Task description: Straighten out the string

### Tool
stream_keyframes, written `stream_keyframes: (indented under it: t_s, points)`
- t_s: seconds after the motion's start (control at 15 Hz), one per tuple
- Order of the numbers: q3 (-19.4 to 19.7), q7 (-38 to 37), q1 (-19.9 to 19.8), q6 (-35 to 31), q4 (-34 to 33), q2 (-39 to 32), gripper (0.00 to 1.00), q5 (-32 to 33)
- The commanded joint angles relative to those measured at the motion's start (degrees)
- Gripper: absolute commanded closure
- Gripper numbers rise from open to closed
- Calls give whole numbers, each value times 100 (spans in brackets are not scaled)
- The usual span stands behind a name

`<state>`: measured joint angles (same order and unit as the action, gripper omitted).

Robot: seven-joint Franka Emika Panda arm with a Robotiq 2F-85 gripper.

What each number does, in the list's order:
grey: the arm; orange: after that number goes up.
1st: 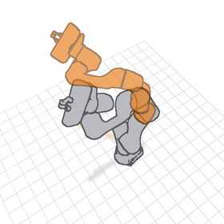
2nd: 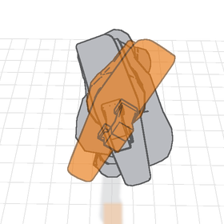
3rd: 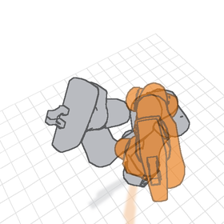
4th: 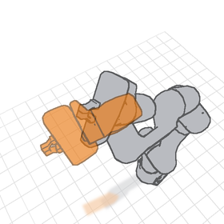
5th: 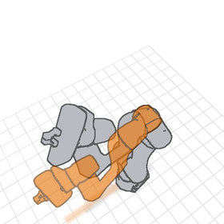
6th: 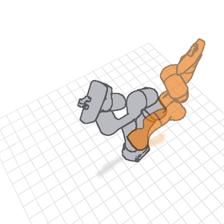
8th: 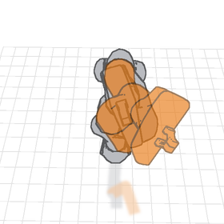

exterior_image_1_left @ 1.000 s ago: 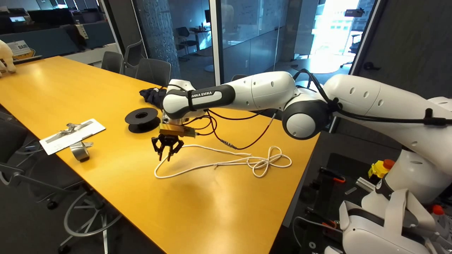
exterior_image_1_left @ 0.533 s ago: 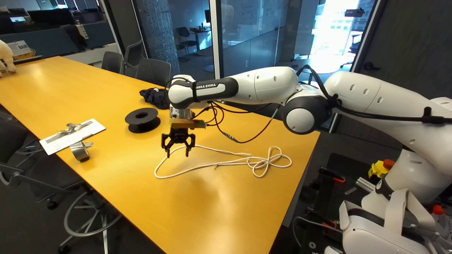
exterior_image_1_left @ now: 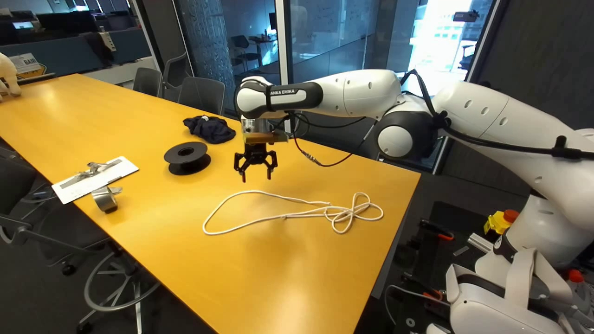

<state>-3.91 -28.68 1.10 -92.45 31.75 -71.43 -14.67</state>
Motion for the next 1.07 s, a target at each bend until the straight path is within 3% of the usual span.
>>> stream_keyframes:
  t_s: [0.0,0.27,0.47,1.0]
  points:
    - [256,399,-41,381,435,552,0,358]
    - [449,705,-72,771,820,922,0,657]
    - [585,471,-91,366,1364,1241,0,688]
    - [664,695,-182,-175,3354,2320,0,639]
